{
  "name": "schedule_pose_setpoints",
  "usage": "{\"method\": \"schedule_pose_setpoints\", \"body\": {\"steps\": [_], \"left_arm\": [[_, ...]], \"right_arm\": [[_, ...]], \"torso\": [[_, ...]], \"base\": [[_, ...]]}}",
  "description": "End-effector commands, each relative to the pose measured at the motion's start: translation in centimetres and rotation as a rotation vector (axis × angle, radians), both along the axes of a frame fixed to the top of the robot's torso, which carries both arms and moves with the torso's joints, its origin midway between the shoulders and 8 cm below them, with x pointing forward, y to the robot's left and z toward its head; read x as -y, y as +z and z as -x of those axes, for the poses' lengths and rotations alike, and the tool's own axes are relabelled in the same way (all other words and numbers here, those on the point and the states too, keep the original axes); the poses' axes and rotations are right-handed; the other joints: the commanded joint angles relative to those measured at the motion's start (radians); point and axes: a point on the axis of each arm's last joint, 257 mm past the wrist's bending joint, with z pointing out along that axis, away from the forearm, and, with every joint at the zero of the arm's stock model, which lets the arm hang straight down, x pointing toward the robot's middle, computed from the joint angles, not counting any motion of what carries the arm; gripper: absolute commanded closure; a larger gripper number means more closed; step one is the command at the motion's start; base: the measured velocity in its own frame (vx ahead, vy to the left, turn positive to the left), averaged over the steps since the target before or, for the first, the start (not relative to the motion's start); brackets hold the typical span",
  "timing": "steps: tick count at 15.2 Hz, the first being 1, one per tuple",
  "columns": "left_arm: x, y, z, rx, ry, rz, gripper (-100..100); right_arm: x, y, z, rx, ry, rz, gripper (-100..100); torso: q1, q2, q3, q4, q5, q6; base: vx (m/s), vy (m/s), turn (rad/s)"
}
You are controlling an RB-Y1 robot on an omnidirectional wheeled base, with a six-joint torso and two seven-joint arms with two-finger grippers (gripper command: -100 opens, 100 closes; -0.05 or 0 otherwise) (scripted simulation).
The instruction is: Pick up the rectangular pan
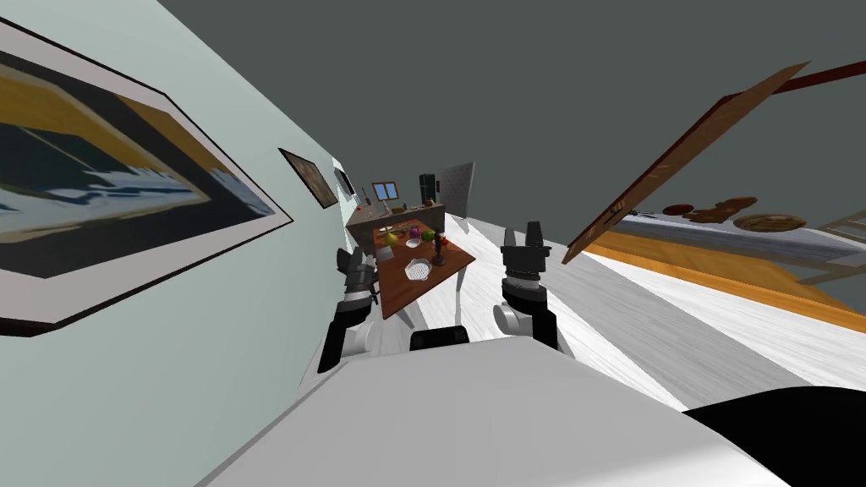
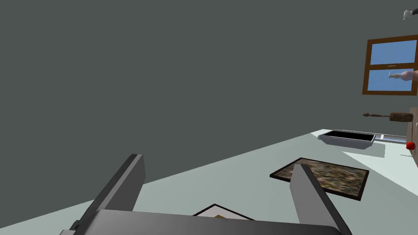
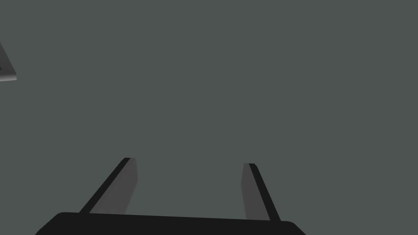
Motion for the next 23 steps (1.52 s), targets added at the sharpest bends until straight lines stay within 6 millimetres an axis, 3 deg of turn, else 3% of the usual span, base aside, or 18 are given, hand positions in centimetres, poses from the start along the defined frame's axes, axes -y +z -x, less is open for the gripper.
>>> {"method": "schedule_pose_setpoints", "body": {"steps": [1,2,3,4,7,9,10,11,14,19,20,21,23], "left_arm": [[0.1,-2.0,-1.6,-0.063,-0.006,-0.006,-100],[0.1,-2.0,-1.6,-0.063,-0.006,-0.006,-100],[0.0,-3.5,-2.7,-0.111,-0.009,-0.011,-100],[0.0,-3.5,-2.7,-0.111,-0.009,-0.011,-100],[-0.1,-6.4,-4.8,-0.204,-0.015,-0.022,-100],[-0.2,-6.9,-4.9,-0.212,-0.013,-0.021,-100],[-0.3,-8.6,-5.9,-0.266,-0.015,-0.027,-100],[-0.3,-8.6,-5.9,-0.266,-0.015,-0.027,-100],[-0.7,-12.2,-7.9,-0.369,-0.015,-0.040,-100],[-1.2,-16.2,-9.7,-0.492,-0.010,-0.053,-100],[-1.2,-16.2,-9.7,-0.494,-0.010,-0.053,-100],[-1.6,-17.9,-10.4,-0.542,-0.008,-0.060,-100],[-1.8,-19.3,-11.1,-0.588,-0.006,-0.068,-100]], "right_arm": [[0.0,0.0,0.0,0.000,0.000,0.000,0],[0.0,0.0,0.0,0.000,0.000,0.000,0],[0.0,0.0,0.0,0.000,0.000,0.000,0],[0.0,0.0,0.0,0.000,0.000,0.000,0],[0.0,0.0,0.0,0.000,0.000,0.000,0],[0.0,0.0,0.0,0.000,0.000,0.000,0],[0.0,0.0,0.0,0.000,0.000,0.000,0],[0.0,0.0,0.0,0.000,0.000,0.000,0],[0.0,0.0,0.0,0.000,0.000,0.000,0],[0.0,0.0,0.0,0.000,0.000,0.000,0],[0.0,0.0,0.0,0.000,0.000,0.000,0],[0.0,0.0,0.0,0.000,0.000,0.000,0],[0.0,0.0,0.0,0.000,0.000,0.000,0]], "torso": [[0.000,0.000,0.000,0.000,0.000,0.000],[0.000,0.000,0.000,0.000,0.000,0.000],[0.000,0.000,0.000,0.000,0.000,0.000],[0.000,0.000,0.000,0.000,0.000,0.000],[0.000,0.000,0.000,0.000,0.000,0.000],[0.000,0.000,0.000,0.000,0.000,0.000],[0.000,0.000,0.000,0.000,0.000,0.000],[0.000,0.000,0.000,0.000,0.000,0.000],[0.000,0.000,0.000,0.000,0.000,0.000],[0.000,0.000,0.000,0.000,0.000,0.000],[0.000,0.000,0.000,0.000,0.000,0.000],[0.000,0.000,0.000,0.000,0.000,0.000],[0.000,0.000,0.000,0.000,0.000,0.000]], "base": [[-0.003,0.009,-0.097],[-0.004,0.011,-0.075],[-0.002,0.010,-0.094],[-0.002,0.010,-0.080],[-0.003,0.011,-0.097],[-0.002,0.010,-0.052],[-0.002,0.008,-0.068],[-0.002,0.008,-0.077],[-0.004,0.011,-0.122],[-0.003,0.013,-0.102],[-0.002,0.010,-0.035],[-0.002,0.008,-0.068],[-0.002,0.009,-0.120]]}}
